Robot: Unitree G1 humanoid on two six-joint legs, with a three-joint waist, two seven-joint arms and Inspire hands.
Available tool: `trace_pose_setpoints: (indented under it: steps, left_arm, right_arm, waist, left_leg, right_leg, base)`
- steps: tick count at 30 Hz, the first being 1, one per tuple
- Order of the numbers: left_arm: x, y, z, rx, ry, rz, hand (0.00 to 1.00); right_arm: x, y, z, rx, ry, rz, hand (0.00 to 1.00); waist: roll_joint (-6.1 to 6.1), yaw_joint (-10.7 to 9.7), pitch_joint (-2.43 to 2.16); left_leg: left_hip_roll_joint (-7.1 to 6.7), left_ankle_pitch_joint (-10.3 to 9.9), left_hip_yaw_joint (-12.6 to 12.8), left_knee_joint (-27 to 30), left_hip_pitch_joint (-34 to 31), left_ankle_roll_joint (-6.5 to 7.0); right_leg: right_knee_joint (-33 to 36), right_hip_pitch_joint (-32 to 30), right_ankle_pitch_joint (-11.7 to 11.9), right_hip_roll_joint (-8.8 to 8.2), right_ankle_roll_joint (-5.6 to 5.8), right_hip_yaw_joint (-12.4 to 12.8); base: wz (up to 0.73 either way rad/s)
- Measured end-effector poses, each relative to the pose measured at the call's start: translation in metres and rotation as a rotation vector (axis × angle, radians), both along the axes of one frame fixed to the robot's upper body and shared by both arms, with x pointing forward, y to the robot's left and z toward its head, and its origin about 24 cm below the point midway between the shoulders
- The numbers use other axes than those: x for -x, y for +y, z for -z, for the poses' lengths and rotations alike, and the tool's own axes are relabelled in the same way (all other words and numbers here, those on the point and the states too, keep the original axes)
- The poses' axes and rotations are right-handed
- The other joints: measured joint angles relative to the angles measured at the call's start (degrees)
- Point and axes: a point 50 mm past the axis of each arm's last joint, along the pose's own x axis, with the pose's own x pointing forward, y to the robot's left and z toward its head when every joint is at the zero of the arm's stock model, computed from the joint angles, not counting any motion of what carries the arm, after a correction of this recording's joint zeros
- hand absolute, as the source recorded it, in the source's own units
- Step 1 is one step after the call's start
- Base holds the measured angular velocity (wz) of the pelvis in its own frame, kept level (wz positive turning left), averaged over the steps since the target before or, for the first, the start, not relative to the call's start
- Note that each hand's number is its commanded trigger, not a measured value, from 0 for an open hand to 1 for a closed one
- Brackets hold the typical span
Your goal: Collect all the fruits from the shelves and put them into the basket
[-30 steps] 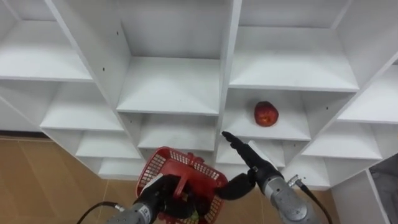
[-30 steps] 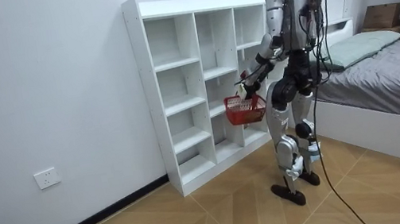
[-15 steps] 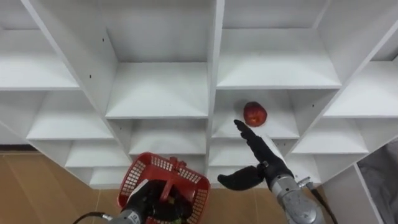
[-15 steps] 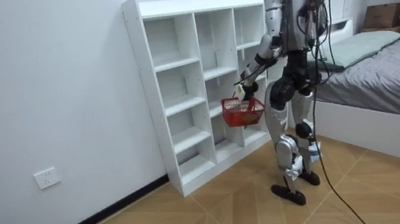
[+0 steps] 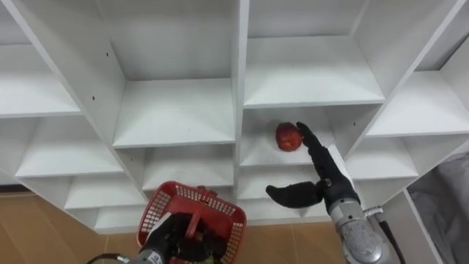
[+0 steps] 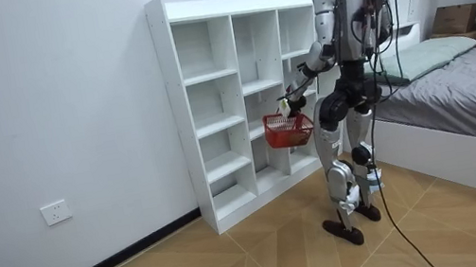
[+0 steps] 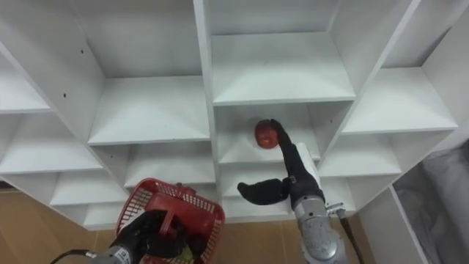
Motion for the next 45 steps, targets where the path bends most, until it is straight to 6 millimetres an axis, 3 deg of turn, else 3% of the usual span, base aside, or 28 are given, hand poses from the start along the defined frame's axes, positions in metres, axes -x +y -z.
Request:
trace_pose_setpoints:
  steps: [10,18,25,30,38,45]
  left_arm:
    - [0.004,0.011,0.000,-0.022,-0.001,-0.067,1.00]
    - [0.024,0.019,0.008,-0.035,0.047,-0.113,1.00]
    - [0.025,0.021,0.008,-0.034,0.050,-0.123,1.00]
    - [0.026,0.021,0.008,-0.019,0.058,-0.099,1.00]
    - [0.023,0.028,0.006,-0.039,0.061,-0.065,1.00]
    - [0.024,0.034,0.006,-0.053,0.083,-0.060,1.00]
  right_arm:
    - [-0.002,-0.016,-0.002,-0.040,-0.014,0.113,0.00]
    - [-0.002,-0.026,-0.004,-0.078,-0.023,0.194,0.00]
    - [-0.003,-0.037,-0.005,-0.085,-0.018,0.225,0.00]
    - [-0.009,-0.051,0.006,-0.119,0.044,0.278,0.00]
    - [-0.040,-0.069,0.006,-0.092,0.078,0.311,0.00]
    - [-0.060,-0.075,-0.001,-0.101,0.085,0.330,0.00]
  waist:
    - [-0.23,0.07,-0.11]
    - [-0.86,0.24,-0.28]
    - [-1.29,0.46,-0.06]
    - [-2.08,1.32,0.17]
    - [-3.62,1.86,0.26]
    - [-3.67,1.96,0.25]
  left_leg:
    - [0.03,-0.20,0.31,0.05,1.16,-0.07]
    - [0.06,-0.21,-0.16,0.05,1.49,-0.07]
    - [0.11,-0.21,-0.93,0.17,1.67,-0.07]
    - [0.13,-0.21,-1.61,0.50,1.04,-0.07]
    - [-0.30,-0.20,-3.32,1.27,-1.39,-0.07]
    - [-0.50,-0.18,-4.42,1.54,-2.51,-0.05]
  right_leg:
    - [-0.11,1.39,-0.13,0.04,-0.01,0.53]
    - [-0.02,1.43,-0.13,0.02,-0.02,0.15]
    - [0.07,2.35,-0.13,-0.21,-0.02,-1.06]
    - [0.09,2.21,-0.20,-0.46,-0.10,-2.27]
    - [0.08,0.89,-0.29,-0.70,-0.11,-3.99]
    - [0.12,0.28,-0.30,-0.97,-0.09,-5.14]
  base:
    - [-0.02]
    - [0.02]
    - [0.06]
    - [0.08]
    - [0.11]
    - [0.09]
